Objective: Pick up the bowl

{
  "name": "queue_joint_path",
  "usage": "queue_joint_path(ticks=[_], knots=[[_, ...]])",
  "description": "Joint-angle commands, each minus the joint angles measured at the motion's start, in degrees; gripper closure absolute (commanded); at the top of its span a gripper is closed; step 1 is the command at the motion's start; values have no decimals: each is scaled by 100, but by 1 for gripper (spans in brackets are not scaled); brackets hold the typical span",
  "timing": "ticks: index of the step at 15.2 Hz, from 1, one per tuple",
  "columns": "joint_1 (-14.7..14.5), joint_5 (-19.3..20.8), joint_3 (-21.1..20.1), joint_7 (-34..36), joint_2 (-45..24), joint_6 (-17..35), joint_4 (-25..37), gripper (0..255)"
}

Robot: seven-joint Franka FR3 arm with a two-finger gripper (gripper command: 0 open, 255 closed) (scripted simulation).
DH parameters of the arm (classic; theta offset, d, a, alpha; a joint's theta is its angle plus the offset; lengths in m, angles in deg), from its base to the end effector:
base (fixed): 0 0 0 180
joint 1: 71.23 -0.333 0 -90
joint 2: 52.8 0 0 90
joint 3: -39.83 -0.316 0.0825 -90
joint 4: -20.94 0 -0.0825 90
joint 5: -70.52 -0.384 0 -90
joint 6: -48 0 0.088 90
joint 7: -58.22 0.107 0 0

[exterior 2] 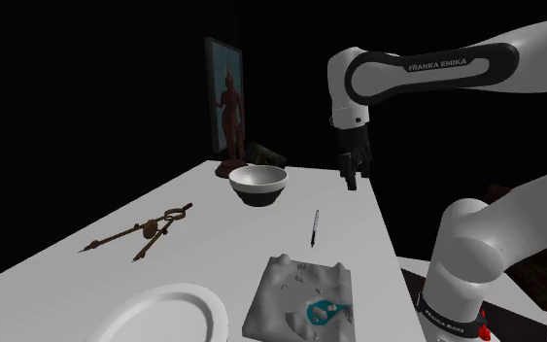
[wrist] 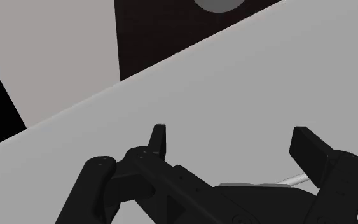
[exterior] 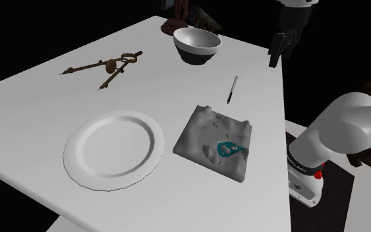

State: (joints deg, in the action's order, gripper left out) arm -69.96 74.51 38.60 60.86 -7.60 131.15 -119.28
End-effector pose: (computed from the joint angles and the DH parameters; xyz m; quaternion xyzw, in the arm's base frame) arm 0.2878 -0.0070 0.5403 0.9934 -0.0277 -0.1025 0.0444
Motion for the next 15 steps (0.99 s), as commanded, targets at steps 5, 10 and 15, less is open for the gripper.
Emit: queue_joint_path(ticks=[5,10,15], knots=[[-115,-115,-260,196,-791,361,520,0],[-219,-154,-572,438,-1774,674,1300,0],[-306,-72,-868,694,-2760,830,2223,0]])
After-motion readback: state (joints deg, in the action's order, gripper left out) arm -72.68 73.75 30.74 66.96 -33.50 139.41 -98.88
